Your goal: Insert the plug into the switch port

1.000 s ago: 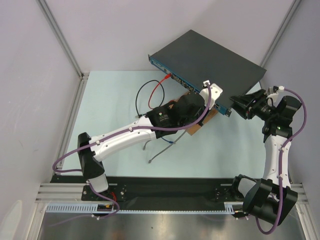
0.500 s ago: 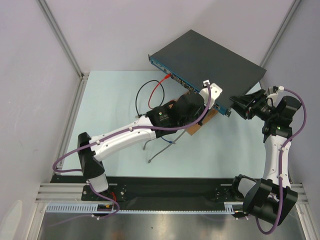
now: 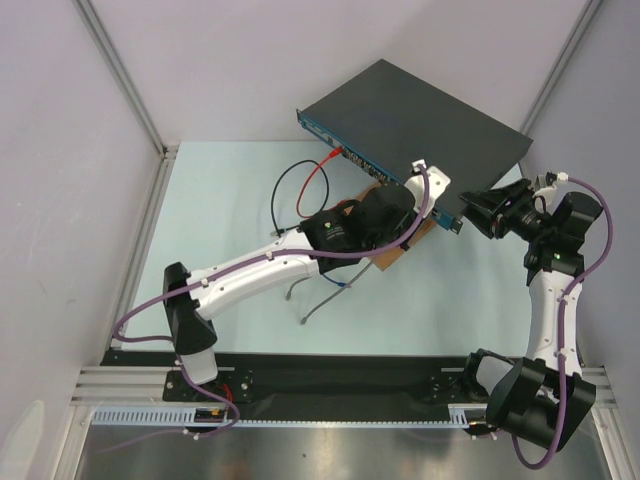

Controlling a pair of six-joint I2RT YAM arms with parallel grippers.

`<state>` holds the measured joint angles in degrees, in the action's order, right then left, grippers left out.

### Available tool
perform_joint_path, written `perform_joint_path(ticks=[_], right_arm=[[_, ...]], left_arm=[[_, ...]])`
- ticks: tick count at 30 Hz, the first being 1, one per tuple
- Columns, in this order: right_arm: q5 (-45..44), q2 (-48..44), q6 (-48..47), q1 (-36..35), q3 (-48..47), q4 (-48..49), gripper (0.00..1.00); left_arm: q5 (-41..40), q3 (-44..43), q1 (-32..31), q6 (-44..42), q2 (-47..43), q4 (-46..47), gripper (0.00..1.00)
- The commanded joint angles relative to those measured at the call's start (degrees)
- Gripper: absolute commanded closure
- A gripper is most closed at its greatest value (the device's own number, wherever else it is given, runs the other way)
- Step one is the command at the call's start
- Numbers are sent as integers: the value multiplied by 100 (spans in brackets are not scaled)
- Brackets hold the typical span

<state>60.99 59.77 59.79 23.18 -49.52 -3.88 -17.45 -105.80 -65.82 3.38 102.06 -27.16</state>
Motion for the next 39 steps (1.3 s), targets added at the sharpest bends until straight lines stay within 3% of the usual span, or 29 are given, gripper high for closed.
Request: perform_joint_path(ticks=[1, 5, 39], right_arm=[[132, -79, -108, -323, 65, 326, 87], [88, -71, -117, -419, 100, 326, 100], [185, -159, -161, -543, 381, 502, 100]], left_arm=[[-65, -371, 61, -144, 147, 624, 100], [-65, -415, 61, -188, 174, 782, 100], [242, -784, 236, -883, 367, 1951, 100]])
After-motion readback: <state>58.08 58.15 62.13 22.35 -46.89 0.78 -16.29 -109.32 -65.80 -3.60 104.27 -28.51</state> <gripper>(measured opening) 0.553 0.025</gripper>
